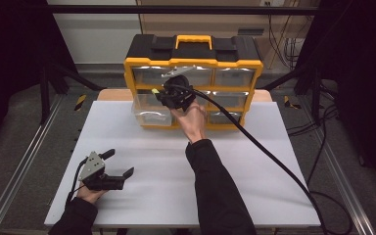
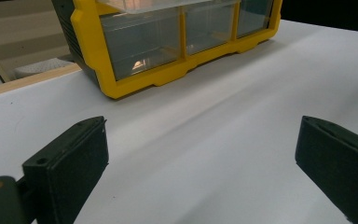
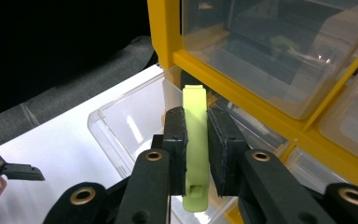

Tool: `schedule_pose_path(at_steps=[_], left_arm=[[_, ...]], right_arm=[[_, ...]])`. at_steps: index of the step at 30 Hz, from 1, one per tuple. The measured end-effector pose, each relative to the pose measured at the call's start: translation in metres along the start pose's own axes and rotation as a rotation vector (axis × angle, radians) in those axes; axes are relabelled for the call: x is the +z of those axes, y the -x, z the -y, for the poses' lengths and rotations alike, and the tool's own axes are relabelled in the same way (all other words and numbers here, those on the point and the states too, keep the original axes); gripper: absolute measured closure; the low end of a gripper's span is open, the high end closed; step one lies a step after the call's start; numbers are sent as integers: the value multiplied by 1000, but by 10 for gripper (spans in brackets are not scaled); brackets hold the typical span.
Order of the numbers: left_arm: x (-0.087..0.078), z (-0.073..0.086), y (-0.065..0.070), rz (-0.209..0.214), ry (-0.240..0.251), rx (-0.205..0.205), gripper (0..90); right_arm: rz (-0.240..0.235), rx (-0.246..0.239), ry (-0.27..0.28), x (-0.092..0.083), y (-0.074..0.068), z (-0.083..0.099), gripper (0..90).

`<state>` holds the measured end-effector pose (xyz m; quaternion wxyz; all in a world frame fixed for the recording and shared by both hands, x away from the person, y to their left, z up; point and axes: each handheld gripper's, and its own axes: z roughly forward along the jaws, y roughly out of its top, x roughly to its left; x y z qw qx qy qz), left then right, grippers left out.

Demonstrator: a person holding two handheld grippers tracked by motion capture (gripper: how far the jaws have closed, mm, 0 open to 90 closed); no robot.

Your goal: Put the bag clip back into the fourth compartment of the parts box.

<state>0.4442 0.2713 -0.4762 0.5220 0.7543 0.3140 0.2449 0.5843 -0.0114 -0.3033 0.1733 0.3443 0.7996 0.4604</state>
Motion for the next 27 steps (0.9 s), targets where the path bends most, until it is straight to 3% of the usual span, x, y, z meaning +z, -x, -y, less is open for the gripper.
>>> schedule_pose_path(at_steps=[27], left_arm=[[-1, 0, 0, -1, 6, 0, 24]], right_arm=[[6, 9, -41, 19, 1, 9, 783]])
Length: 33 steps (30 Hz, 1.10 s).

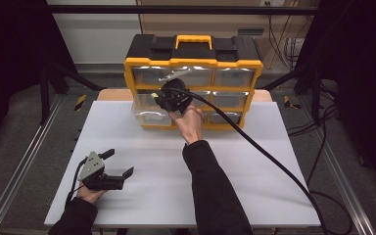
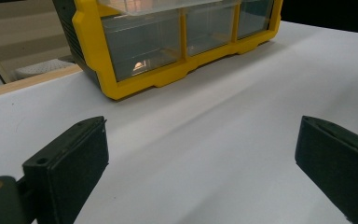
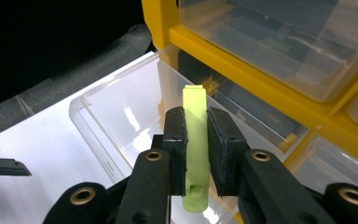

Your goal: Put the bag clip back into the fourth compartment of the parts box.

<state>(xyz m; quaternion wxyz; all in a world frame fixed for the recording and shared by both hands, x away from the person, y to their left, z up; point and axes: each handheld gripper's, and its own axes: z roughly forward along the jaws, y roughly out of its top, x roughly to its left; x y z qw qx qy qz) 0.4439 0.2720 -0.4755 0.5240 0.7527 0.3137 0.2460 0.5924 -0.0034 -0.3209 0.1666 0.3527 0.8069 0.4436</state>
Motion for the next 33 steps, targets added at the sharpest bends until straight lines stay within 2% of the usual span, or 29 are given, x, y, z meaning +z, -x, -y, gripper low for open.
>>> schedule_pose_path(at_steps=[33], left_arm=[[0, 0, 0, -2, -2, 5, 24]], right_arm=[[-3, 15, -83, 16, 3, 8, 779]])
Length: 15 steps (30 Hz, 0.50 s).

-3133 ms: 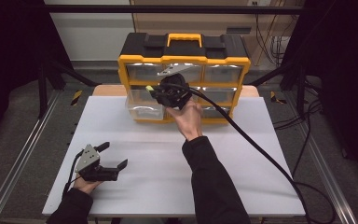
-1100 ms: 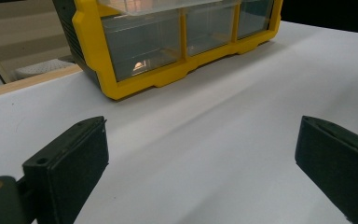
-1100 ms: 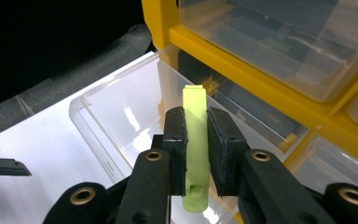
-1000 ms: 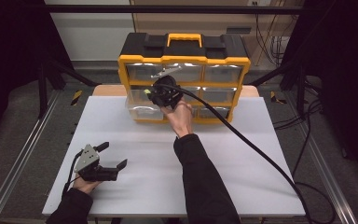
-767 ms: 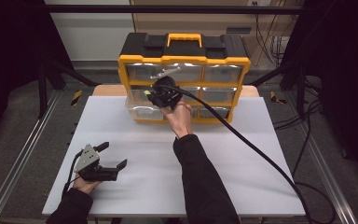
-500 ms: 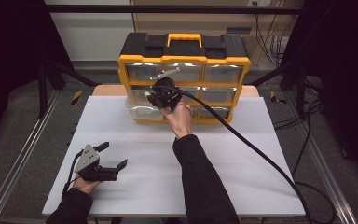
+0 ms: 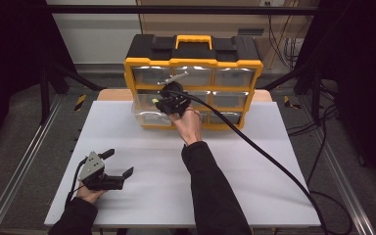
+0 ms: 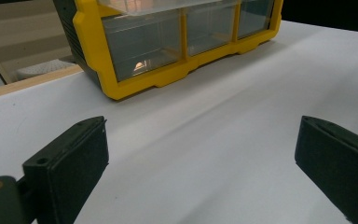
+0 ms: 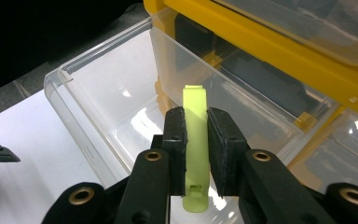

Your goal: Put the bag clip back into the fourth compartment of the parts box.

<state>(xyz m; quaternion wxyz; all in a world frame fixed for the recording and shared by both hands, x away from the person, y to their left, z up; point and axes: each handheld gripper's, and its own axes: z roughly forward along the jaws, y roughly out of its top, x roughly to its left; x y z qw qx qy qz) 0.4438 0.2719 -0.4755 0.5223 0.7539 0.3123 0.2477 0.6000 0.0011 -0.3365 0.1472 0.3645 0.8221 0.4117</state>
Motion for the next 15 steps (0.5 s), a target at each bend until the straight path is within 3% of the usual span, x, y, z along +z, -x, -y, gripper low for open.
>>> schedule_pose_path(at_steps=[3, 7, 15], left_arm=[[0, 0, 0, 0, 0, 1, 25], [0, 0, 0, 0, 2, -2, 25], [0, 0, 0, 0, 2, -2, 25]], right_arm=[[1, 0, 2, 0, 0, 0, 765], [4, -5, 16, -2, 1, -1, 684], [10, -24, 126, -15, -2, -4, 447]])
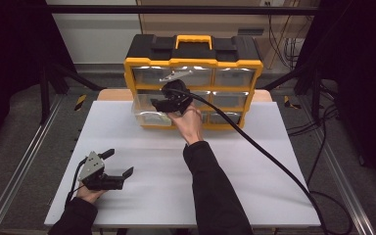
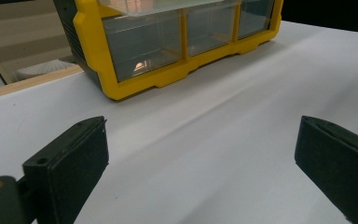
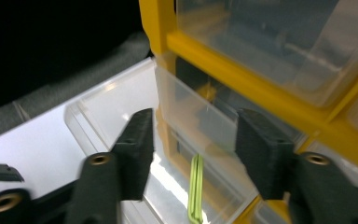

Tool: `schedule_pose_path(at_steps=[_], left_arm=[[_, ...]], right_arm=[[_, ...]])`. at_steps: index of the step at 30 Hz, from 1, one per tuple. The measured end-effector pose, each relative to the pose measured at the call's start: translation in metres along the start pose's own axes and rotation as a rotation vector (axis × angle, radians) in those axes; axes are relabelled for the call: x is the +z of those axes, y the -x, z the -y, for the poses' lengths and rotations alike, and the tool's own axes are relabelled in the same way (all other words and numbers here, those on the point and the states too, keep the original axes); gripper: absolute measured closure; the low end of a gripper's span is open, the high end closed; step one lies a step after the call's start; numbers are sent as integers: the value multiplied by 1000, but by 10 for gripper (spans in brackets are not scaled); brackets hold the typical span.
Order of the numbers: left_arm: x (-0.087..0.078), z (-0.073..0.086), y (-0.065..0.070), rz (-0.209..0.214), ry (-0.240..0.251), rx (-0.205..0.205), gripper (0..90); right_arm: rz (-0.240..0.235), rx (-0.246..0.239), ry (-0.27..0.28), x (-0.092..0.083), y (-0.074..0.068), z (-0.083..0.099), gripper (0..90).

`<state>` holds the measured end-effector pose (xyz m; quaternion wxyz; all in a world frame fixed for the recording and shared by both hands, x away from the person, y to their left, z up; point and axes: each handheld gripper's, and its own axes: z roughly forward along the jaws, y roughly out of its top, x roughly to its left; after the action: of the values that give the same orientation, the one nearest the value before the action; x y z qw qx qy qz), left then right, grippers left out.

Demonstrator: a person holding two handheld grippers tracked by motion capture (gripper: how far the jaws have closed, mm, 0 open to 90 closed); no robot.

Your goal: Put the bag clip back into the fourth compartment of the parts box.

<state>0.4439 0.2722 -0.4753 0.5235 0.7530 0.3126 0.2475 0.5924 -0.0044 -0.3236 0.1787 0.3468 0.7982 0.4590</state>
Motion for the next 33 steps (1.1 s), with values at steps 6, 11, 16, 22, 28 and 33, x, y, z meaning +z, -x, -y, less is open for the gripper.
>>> schedule_pose_path(at_steps=[6, 11, 16, 22, 28, 33], left_arm=[[0, 0, 0, 1, -2, 0, 25], [0, 0, 0, 2, -2, 3, 25], [0, 0, 0, 1, 1, -2, 25], [0, 0, 0, 1, -3, -2, 25], [0, 0, 0, 3, 4, -3, 25], [-1, 0, 0, 3, 6, -3, 24]], right_arm=[[10, -27, 87, -12, -1, -2, 272], [29, -52, 138, -21, -2, -2, 203], [32, -55, 180, -32, -2, -1, 151], [37, -61, 220, -46, -3, 4, 71], [23, -53, 256, -58, -5, 13, 37], [23, -55, 258, -65, -4, 26, 18]])
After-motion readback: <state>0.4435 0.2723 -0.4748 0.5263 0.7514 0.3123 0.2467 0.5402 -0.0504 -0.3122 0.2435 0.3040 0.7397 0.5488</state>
